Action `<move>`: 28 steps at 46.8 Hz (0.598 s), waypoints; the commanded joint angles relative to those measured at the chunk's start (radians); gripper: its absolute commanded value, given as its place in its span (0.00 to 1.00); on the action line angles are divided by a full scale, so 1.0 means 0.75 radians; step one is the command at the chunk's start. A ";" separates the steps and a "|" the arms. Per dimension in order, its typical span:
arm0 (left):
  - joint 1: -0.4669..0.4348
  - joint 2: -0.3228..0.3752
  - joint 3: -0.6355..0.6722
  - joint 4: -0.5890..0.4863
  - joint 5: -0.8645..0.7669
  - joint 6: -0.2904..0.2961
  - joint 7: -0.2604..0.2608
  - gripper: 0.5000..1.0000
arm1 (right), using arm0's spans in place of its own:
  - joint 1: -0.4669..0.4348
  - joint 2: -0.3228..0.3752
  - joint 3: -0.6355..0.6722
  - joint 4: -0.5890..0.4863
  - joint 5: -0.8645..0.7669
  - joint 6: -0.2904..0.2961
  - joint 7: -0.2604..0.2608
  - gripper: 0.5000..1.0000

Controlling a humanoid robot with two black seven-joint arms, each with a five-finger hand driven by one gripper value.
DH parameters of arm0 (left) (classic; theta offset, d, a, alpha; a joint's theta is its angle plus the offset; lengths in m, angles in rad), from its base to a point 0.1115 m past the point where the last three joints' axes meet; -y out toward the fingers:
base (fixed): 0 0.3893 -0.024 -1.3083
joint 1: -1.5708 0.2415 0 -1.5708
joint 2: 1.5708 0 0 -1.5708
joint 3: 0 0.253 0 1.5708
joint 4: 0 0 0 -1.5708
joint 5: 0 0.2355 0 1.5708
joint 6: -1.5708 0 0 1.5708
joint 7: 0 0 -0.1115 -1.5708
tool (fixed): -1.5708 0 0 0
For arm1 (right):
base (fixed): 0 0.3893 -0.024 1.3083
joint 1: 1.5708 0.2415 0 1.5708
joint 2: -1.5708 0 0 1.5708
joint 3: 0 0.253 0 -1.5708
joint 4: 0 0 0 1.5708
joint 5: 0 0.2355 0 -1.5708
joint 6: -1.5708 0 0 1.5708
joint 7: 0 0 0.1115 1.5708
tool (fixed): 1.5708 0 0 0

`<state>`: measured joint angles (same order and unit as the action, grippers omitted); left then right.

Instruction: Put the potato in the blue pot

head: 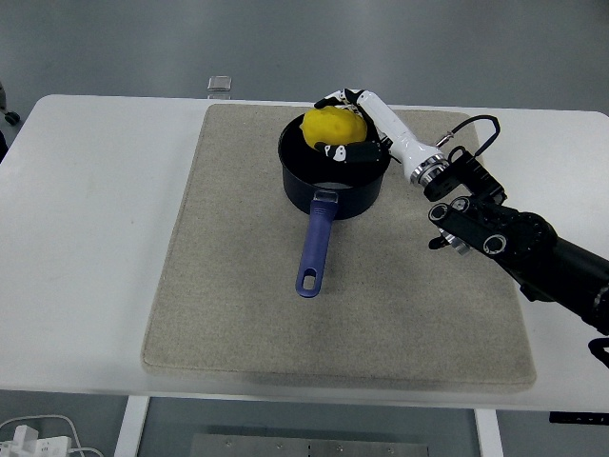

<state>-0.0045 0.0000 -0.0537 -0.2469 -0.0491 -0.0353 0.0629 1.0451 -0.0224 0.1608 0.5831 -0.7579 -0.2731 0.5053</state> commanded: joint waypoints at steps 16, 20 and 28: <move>0.000 0.000 0.000 0.000 0.000 0.000 0.000 0.99 | 0.001 -0.003 0.002 0.002 0.002 0.000 0.011 0.84; 0.000 0.000 0.000 0.002 -0.002 0.000 0.000 0.99 | 0.001 -0.003 0.002 0.002 0.002 0.000 0.013 0.84; 0.000 0.000 0.000 0.002 -0.002 0.000 0.000 0.99 | -0.001 -0.003 0.002 0.002 0.002 0.000 0.013 0.84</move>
<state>-0.0046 0.0000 -0.0537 -0.2454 -0.0503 -0.0353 0.0634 1.0461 -0.0247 0.1627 0.5845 -0.7562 -0.2731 0.5155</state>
